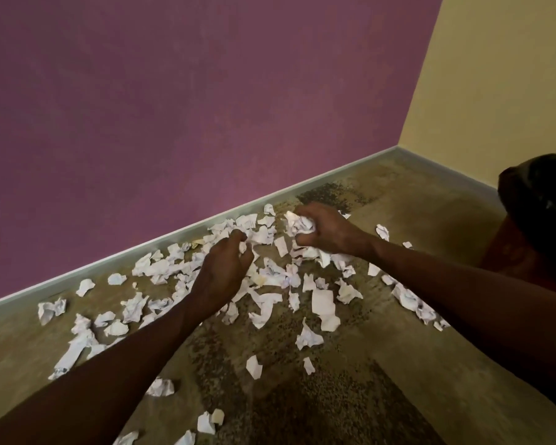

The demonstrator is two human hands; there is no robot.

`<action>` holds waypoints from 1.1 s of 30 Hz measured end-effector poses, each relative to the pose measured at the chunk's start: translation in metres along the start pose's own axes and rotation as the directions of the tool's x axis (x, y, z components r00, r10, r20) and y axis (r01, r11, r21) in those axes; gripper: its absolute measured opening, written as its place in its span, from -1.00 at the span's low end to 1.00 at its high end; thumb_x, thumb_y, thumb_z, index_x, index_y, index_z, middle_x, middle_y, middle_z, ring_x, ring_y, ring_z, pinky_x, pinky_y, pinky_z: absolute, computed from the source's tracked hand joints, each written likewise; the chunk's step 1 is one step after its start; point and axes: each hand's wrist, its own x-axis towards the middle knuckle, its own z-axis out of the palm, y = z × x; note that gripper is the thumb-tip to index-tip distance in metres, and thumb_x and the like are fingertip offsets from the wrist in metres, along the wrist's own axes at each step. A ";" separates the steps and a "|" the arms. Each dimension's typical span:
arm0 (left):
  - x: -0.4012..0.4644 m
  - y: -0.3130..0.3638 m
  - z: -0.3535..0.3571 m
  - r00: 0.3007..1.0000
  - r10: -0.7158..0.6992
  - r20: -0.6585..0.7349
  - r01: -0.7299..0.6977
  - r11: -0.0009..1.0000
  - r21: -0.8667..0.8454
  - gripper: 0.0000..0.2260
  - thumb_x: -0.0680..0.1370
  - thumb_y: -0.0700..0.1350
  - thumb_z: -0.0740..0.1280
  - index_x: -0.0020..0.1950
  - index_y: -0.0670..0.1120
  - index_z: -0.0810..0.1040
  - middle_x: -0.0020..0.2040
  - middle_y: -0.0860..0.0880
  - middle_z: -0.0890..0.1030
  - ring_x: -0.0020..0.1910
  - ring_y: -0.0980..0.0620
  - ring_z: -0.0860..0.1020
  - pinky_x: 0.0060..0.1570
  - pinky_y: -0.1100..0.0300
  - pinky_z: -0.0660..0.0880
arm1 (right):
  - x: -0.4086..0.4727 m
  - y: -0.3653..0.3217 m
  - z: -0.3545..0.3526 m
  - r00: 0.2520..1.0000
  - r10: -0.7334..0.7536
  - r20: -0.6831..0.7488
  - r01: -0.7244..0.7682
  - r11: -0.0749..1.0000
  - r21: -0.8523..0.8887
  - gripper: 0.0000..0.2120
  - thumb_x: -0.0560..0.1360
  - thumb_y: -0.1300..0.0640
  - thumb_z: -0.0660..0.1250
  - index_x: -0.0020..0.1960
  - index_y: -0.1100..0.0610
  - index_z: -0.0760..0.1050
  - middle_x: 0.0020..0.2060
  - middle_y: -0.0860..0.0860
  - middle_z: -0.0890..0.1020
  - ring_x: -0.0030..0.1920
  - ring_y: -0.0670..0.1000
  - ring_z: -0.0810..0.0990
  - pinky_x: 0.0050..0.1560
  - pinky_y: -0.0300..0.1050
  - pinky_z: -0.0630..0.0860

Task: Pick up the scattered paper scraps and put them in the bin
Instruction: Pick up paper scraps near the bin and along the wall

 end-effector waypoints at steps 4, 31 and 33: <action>0.033 0.033 -0.005 0.998 0.040 -0.046 -0.043 0.996 -0.073 -0.84 0.64 -0.02 0.17 0.14 -0.07 0.42 -0.23 0.02 0.50 -0.27 0.00 0.46 -0.29 0.16 0.25 | -0.001 0.009 -0.041 0.991 0.012 -0.131 -0.015 1.000 -0.018 -0.47 0.42 0.02 0.48 0.33 0.13 0.47 0.24 0.08 0.55 0.17 0.05 0.49 0.08 -0.18 0.32; 0.122 0.404 0.111 0.957 0.291 -0.005 -0.228 0.742 -0.631 -0.80 0.62 -0.03 0.17 0.14 -0.12 0.44 0.00 -0.12 0.60 -0.08 -0.16 0.55 -0.22 0.14 0.38 | -0.196 0.134 -0.273 0.504 0.353 -0.788 -0.531 0.846 0.040 -0.82 0.34 0.04 0.42 -0.12 0.03 0.46 -0.17 0.10 0.50 -0.16 0.07 0.45 -0.22 -0.15 0.22; 0.122 0.428 0.127 0.952 0.303 0.031 -0.210 0.726 -0.655 -0.79 0.62 -0.03 0.17 0.15 -0.11 0.44 0.04 -0.12 0.61 -0.05 -0.16 0.54 -0.17 0.12 0.42 | -0.207 0.143 -0.278 0.421 0.368 -0.829 -0.562 0.823 0.080 -0.77 0.37 0.04 0.41 0.00 0.06 0.52 -0.11 0.08 0.49 -0.16 0.03 0.43 -0.21 -0.18 0.23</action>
